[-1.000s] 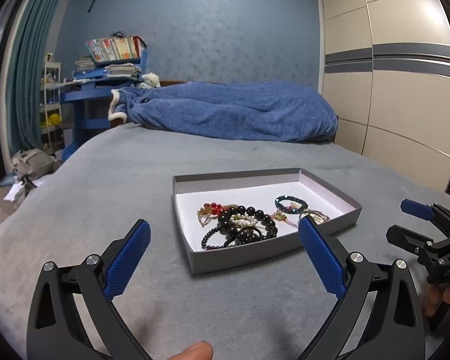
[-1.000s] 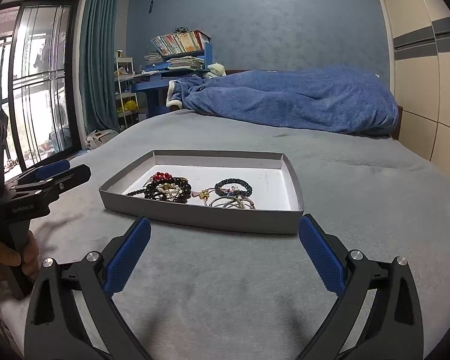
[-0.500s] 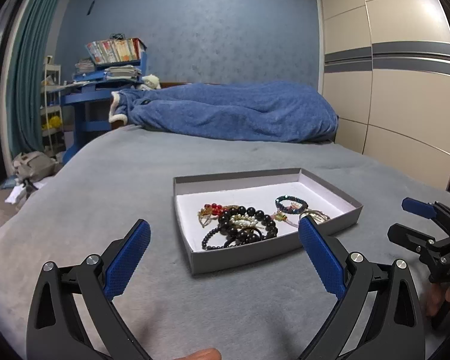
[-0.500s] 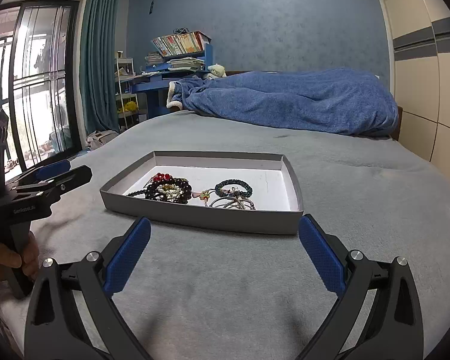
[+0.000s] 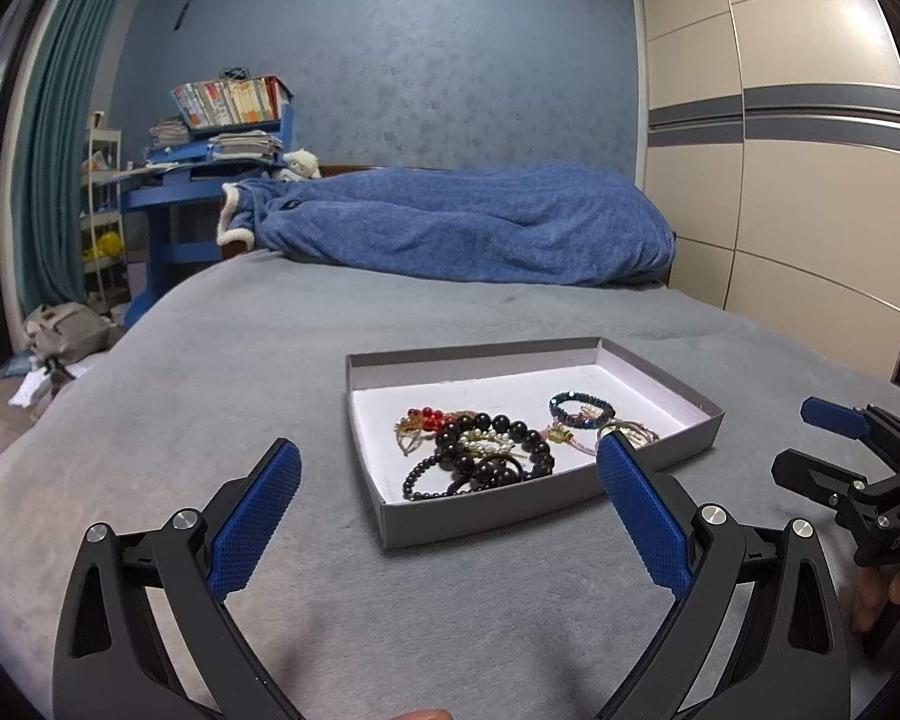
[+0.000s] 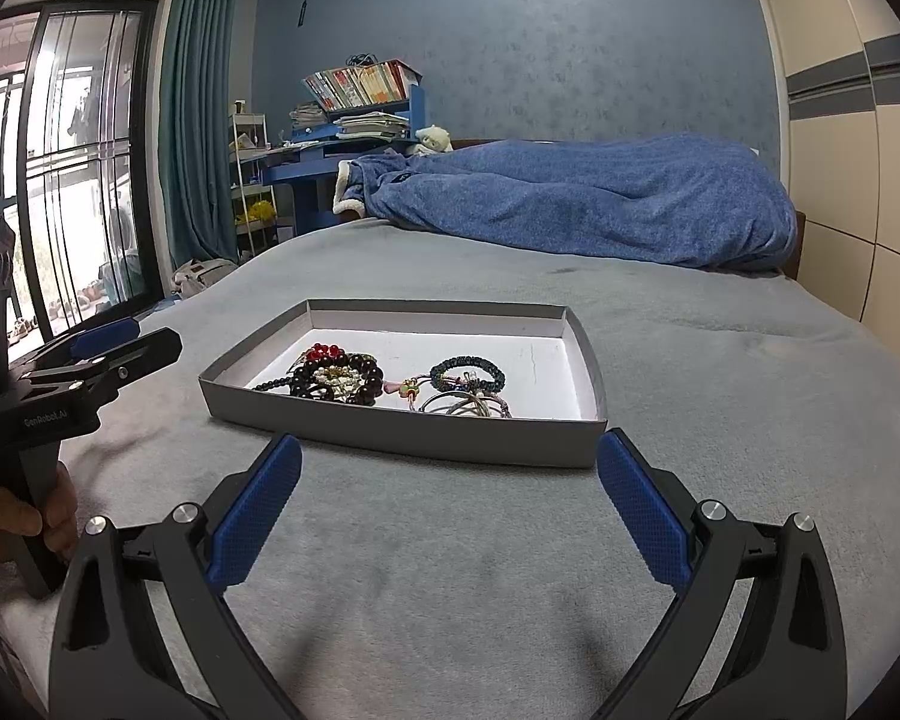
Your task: Organize jewelry
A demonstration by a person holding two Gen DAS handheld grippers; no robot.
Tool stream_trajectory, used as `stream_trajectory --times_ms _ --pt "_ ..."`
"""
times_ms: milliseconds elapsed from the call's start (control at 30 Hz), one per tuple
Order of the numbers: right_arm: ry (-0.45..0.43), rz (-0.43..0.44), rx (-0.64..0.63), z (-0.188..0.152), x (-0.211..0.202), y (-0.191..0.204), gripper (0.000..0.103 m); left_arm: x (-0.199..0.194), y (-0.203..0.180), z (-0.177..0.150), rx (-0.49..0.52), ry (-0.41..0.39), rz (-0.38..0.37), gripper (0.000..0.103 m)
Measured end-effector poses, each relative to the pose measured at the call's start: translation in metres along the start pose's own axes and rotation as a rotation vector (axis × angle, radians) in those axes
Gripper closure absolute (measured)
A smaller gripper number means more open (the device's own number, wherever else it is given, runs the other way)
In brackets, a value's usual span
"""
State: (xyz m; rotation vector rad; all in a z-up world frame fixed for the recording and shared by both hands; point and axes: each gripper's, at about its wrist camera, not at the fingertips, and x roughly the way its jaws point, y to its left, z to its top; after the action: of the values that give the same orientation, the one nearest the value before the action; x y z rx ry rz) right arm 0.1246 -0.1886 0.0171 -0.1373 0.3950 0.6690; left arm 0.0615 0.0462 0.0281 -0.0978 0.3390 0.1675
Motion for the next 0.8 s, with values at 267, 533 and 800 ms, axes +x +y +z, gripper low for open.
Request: stream_trajectory --times_ms 267,533,800 --pt "0.001 0.0 0.001 0.0001 -0.0001 0.0 0.006 -0.0025 -0.0009 0.0007 0.004 0.002 -0.002 0.005" --pt "0.001 0.0 0.001 0.0001 -0.0001 -0.0001 0.006 -0.003 -0.0014 0.0019 0.005 0.002 -0.003 0.005" --pt "0.002 0.0 0.002 0.0002 0.0001 -0.0002 0.006 -0.0021 -0.0022 0.0022 0.016 0.004 -0.006 0.005"
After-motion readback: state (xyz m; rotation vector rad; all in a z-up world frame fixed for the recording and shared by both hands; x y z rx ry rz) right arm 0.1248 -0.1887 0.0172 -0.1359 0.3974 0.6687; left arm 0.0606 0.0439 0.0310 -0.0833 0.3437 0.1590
